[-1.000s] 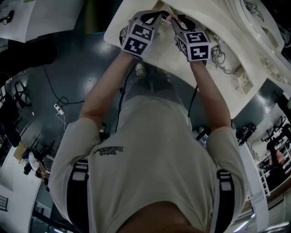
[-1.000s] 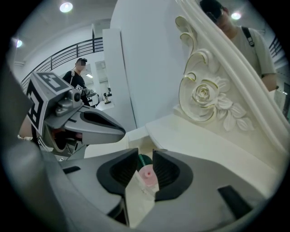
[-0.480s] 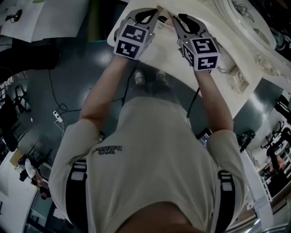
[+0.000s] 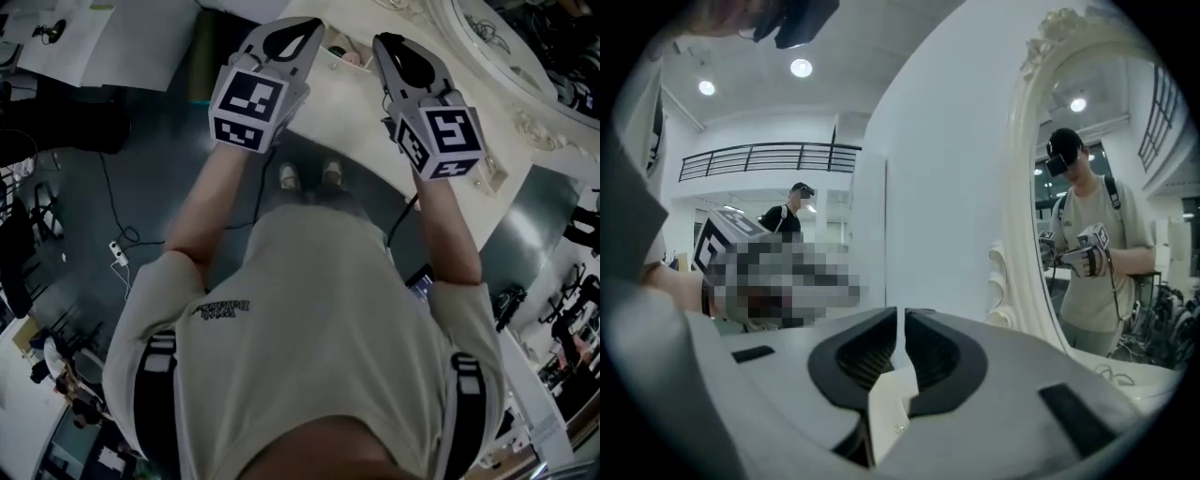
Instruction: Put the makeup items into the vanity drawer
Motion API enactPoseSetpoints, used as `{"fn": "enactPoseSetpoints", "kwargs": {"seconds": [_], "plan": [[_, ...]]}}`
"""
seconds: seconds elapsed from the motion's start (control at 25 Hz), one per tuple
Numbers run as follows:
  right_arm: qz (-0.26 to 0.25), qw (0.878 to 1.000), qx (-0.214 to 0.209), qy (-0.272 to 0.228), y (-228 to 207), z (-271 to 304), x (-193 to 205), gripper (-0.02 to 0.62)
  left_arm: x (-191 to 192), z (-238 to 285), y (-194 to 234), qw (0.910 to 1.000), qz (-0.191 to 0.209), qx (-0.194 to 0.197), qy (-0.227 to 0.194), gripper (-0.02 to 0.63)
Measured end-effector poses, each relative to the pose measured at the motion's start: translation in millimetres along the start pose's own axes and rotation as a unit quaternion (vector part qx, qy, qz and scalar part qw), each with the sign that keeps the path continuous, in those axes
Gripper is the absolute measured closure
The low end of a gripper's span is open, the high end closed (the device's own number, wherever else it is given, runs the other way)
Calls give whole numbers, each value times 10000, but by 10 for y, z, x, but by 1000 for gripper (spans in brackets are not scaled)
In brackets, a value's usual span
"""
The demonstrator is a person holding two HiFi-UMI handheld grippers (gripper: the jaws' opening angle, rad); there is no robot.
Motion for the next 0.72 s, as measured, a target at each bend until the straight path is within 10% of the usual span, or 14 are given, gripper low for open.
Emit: {"fn": "enactPoseSetpoints", "kwargs": {"seconds": [0.72], "plan": [[-442, 9927, -229, -1100, 667, -1210, -729, 597, -737, -1102, -502, 9943, 441, -208, -943, 592]]}}
Point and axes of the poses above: the fingertips, and each gripper's own axes: z forward along the fingers, y to its left, x out of its underside, the point moved 4 cm from there along -z, backward along the fingers, and after that the axes turned 1 degree about z, right-handed, at the moved point
